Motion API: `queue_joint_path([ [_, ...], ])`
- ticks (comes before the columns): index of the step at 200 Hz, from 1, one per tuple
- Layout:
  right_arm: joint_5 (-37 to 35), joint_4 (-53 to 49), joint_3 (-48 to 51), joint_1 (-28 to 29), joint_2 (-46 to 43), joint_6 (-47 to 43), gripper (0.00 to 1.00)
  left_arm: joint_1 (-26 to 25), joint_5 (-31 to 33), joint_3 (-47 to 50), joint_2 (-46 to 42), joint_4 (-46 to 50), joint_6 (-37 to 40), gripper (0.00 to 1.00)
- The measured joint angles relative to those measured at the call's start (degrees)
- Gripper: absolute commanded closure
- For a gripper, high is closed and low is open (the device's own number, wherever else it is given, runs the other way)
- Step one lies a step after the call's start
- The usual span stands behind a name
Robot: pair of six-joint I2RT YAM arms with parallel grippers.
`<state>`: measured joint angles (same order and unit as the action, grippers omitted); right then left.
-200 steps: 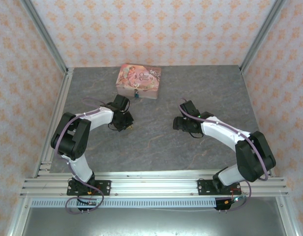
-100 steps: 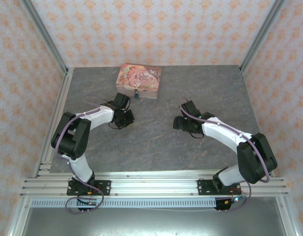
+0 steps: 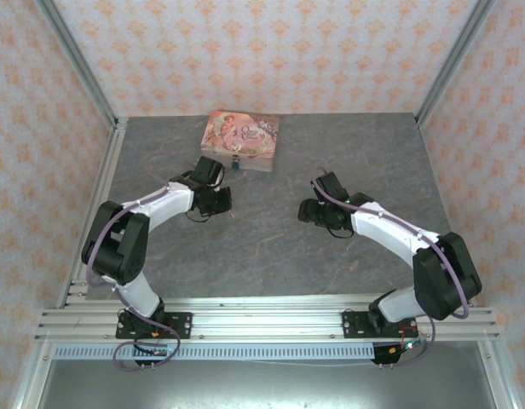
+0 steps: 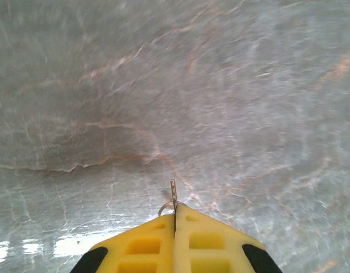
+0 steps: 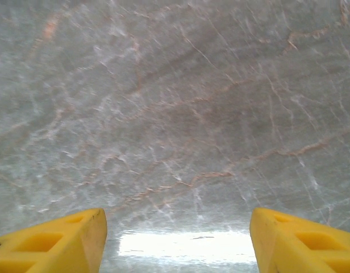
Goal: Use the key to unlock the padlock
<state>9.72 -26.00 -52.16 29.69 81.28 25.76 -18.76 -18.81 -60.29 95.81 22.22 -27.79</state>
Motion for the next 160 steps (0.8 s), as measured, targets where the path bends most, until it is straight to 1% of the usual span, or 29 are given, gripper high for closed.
queue_joint_path([
  [19,0.6,-0.6,-3.7,-0.4,0.0,-0.3,0.33,0.0,0.3,-0.8,-3.0,0.9,4.0,1.0],
  [39,1.3,-0.9,-7.3,-1.7,-0.8,-0.4,0.34,0.0,0.3,-3.9,-4.5,3.1,8.3,1.0],
  [73,5.0,-1.7,-13.4,-5.8,-3.7,-0.5,0.35,0.1,-3.4,-8.9,-6.4,5.5,15.5,1.0],
  [90,8.1,-1.9,-17.1,-7.4,-4.5,-1.1,0.36,0.1,-6.6,-9.9,-8.2,5.9,18.8,1.0],
  [107,12.1,-1.9,-20.7,-7.8,-4.6,-1.9,0.36,0.1,-10.4,-12.4,-9.1,6.9,21.8,1.0],
  [133,20.9,-1.8,-25.2,-7.8,-4.5,-2.4,0.39,0.1,-17.7,-17.2,-9.3,7.7,26.1,1.0],
  [160,30.7,0.4,-27.4,-7.8,-3.1,-1.0,0.4,0.2,-27.3,-21.8,-9.3,9.0,30.0,1.0],
])
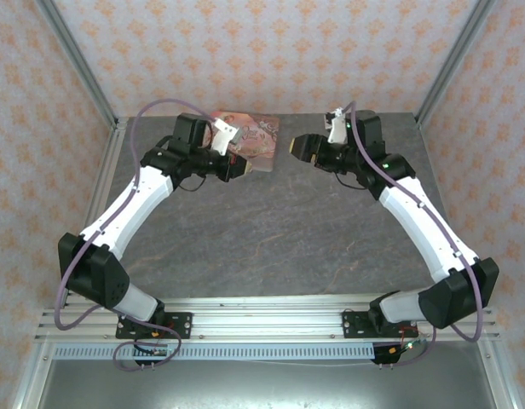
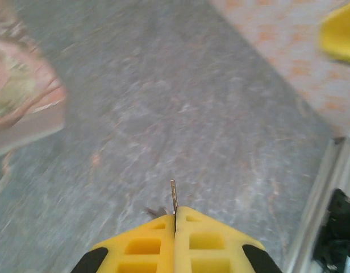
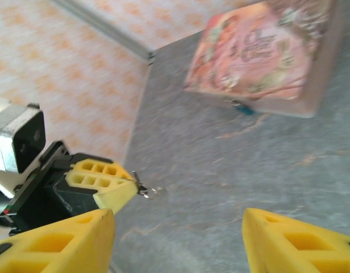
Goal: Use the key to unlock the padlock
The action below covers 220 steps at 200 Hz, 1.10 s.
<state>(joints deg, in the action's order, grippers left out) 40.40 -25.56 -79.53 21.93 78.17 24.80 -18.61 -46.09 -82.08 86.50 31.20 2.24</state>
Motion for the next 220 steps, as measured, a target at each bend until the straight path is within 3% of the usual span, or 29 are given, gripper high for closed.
queue_joint_path([
  [28,7.5,2.9,0.0,0.3,2.1,3.1,0.43,0.0,-7.6,-4.2,0.1,3.0,2.5,1.0],
  [70,13.7,7.5,0.1,1.5,3.1,7.5,0.55,0.0,-15.5,-9.0,1.6,8.5,5.4,1.0],
  [92,15.6,11.0,0.3,2.5,3.1,10.1,0.55,0.0,-18.4,-9.3,2.7,10.9,5.9,1.0],
  [149,17.7,14.0,1.6,4.4,3.3,11.2,0.54,0.0,-21.3,-9.3,4.7,13.2,6.3,1.0],
  [220,19.5,14.1,3.4,4.4,3.8,11.2,0.64,0.0,-24.4,-10.0,4.9,13.5,6.2,1.0],
])
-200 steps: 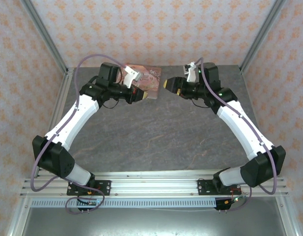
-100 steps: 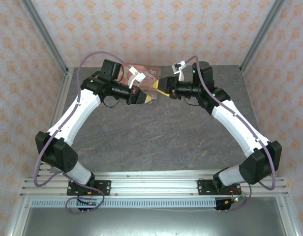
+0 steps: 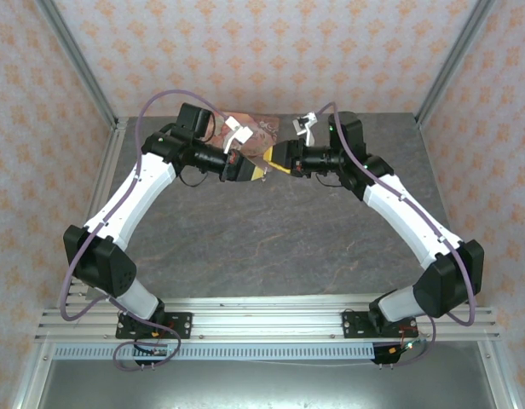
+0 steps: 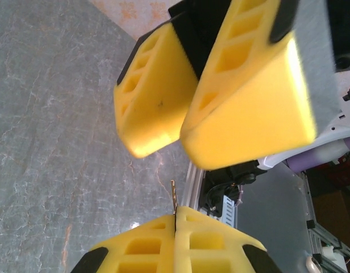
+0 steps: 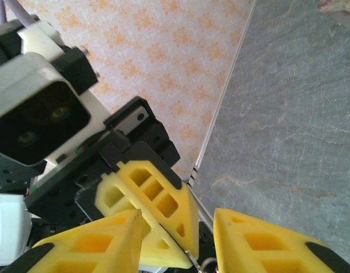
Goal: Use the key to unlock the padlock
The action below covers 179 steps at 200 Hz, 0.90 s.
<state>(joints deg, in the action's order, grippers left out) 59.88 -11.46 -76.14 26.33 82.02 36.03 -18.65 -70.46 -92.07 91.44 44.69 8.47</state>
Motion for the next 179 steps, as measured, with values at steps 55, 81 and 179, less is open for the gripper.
queue_joint_path([
  [55,1.5,0.4,1.2,0.0,0.0,0.4,0.7,0.0,-1.4,-2.8,1.7,1.0,0.0,1.0],
  [81,1.6,0.7,1.8,0.2,0.0,0.8,0.77,0.0,-1.9,-3.6,2.9,2.1,0.2,1.0],
  [179,0.2,4.9,3.7,0.3,0.0,4.2,1.0,0.8,-2.3,-5.8,4.7,5.0,-0.8,0.99],
])
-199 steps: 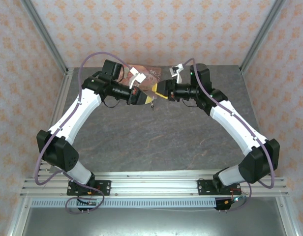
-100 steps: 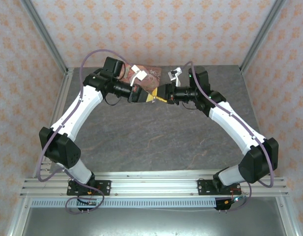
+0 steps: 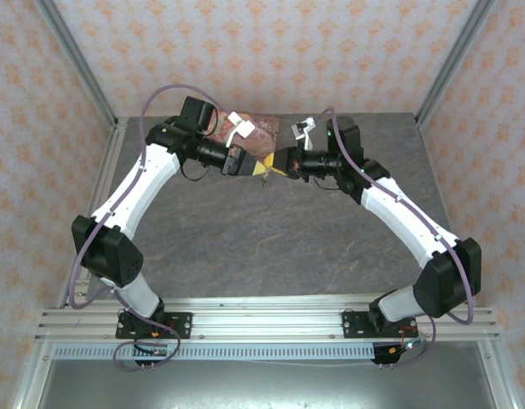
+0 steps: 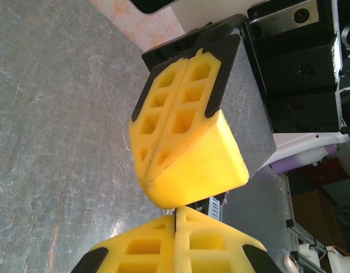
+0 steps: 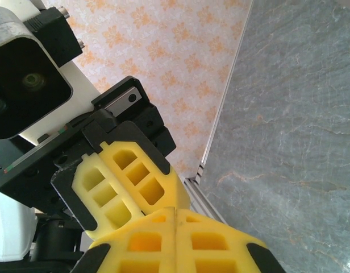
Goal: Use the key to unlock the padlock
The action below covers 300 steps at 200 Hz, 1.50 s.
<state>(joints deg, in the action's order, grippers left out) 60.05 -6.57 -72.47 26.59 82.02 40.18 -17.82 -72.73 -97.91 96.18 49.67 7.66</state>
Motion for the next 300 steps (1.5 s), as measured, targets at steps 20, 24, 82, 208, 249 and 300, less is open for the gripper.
queue_joint_path([
  [20,-2.8,1.7,1.5,0.2,-0.3,0.5,1.0,0.4,2.0,0.0,0.3,-1.0,-2.8,0.75],
  [24,-3.7,1.9,2.0,0.2,-0.6,0.6,1.0,0.5,2.6,0.1,0.4,-1.3,-3.8,0.71],
  [82,-18.7,1.4,5.7,0.3,-5.6,0.3,1.0,4.0,13.8,8.3,-2.8,-7.4,-12.6,0.52],
  [208,-39.3,-16.1,-2.1,0.2,-1.4,-4.9,1.0,14.1,44.3,10.7,-3.9,-7.1,-26.8,0.49],
  [249,-47.3,-19.9,-10.6,-0.8,8.5,-7.7,1.0,17.4,51.9,-1.7,8.7,-2.6,-29.6,0.5],
  [300,-55.0,-22.2,-23.2,-2.7,27.2,-11.8,1.0,17.5,56.8,-21.4,30.3,4.0,-31.6,0.5],
])
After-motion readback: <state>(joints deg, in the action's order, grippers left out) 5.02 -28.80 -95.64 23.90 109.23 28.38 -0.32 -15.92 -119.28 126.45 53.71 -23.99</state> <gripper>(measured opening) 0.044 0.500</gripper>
